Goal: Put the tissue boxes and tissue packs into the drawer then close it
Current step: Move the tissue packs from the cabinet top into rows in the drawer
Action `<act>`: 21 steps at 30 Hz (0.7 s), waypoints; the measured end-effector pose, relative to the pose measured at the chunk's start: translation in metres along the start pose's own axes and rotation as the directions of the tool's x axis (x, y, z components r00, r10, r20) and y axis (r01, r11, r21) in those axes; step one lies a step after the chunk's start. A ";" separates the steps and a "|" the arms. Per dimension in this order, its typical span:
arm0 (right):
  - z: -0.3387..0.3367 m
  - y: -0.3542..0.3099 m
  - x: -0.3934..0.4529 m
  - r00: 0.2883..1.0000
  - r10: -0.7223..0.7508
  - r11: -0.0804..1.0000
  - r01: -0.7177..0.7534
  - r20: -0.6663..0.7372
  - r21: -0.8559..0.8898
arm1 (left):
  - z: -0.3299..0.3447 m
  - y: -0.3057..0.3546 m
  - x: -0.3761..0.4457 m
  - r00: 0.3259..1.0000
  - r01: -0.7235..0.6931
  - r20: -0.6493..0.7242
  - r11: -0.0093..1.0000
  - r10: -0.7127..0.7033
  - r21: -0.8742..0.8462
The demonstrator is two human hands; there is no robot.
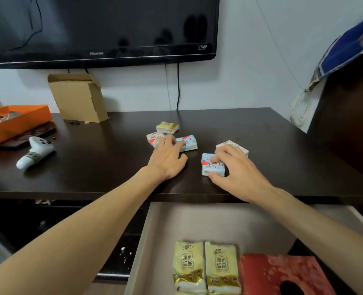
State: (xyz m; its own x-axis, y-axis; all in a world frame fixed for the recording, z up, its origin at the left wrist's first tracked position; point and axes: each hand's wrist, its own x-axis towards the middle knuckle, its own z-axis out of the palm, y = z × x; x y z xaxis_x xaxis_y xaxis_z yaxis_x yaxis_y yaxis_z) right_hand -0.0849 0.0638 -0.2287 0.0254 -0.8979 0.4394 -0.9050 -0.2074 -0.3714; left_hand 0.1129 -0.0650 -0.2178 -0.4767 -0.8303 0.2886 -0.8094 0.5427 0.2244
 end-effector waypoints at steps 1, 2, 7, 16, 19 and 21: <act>0.000 0.000 0.000 1.000 0.018 1.000 -0.018 0.008 0.009 | -0.001 0.002 -0.002 1.000 -0.003 -0.031 1.000 0.004 0.008; 0.000 0.000 0.001 0.999 0.042 0.999 -0.042 0.020 0.021 | -0.002 0.004 -0.005 0.998 -0.009 -0.060 1.000 0.009 0.001; 0.000 0.001 0.002 0.983 0.156 0.982 -0.165 0.091 0.097 | -0.006 0.008 -0.026 0.990 -0.049 -0.136 0.994 0.036 -0.094; -0.009 -0.005 -0.001 0.970 0.172 0.944 -0.212 0.171 0.253 | -0.025 0.002 -0.059 0.998 -0.057 0.002 0.968 0.060 -0.244; -0.015 -0.012 -0.005 0.984 0.123 0.955 -0.153 0.130 0.256 | -0.044 0.008 -0.070 0.993 -0.024 0.103 0.971 0.049 -0.236; -0.018 -0.017 -0.008 0.986 0.126 0.952 -0.151 0.106 0.266 | -0.057 0.013 -0.081 0.984 -0.032 0.166 0.978 0.067 -0.206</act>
State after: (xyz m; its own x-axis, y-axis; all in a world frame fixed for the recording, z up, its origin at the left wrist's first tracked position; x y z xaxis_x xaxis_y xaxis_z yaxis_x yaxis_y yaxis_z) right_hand -0.0779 0.0817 -0.2112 -0.0439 -0.9531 0.2994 -0.7524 -0.1656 -0.6376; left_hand 0.1604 0.0159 -0.1855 -0.5802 -0.8016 0.1446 -0.7059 0.5834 0.4016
